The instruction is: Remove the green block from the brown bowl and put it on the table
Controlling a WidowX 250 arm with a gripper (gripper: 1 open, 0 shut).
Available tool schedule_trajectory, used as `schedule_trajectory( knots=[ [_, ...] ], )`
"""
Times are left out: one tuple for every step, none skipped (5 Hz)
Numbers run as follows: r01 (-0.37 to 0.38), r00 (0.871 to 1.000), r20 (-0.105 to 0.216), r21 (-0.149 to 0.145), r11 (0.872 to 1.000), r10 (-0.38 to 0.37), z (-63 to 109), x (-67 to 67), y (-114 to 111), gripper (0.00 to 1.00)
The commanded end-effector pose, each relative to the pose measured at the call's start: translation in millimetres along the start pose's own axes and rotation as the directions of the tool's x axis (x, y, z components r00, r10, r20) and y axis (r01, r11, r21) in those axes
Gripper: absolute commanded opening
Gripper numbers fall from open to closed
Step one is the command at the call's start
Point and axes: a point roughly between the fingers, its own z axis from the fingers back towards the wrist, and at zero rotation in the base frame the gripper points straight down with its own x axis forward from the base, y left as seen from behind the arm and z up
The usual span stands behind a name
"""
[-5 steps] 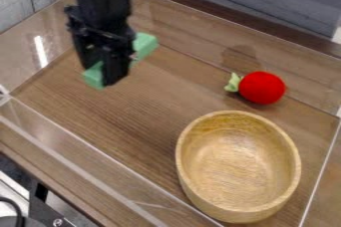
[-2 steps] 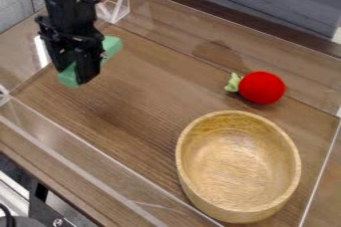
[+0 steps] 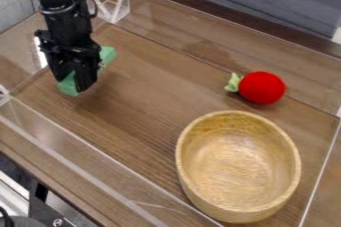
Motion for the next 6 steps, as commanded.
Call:
schedule_trajectory(
  knots=[
    [-0.085, 0.995, 0.057, 0.011, 0.996, 0.085, 16.3, 11.7, 5, 0.0],
    [-0.153, 0.987, 0.057, -0.001, 0.988, 0.153, 16.7, 16.5, 4, 0.0],
    [-0.165, 0.985, 0.054, -0.008, 0.986, 0.165, 16.0, 22.4, 3, 0.0],
    [-0.174, 0.983, 0.051, -0.018, 0.984, 0.175, 16.4, 27.9, 3, 1.0],
    [-0.157, 0.986, 0.061, -0.027, 0.987, 0.158, 16.2, 38.9, 0, 1.0],
    [-0.134, 0.988, 0.07, -0.031, 0.99, 0.136, 13.7, 50.0, -3, 1.0]
  ],
)
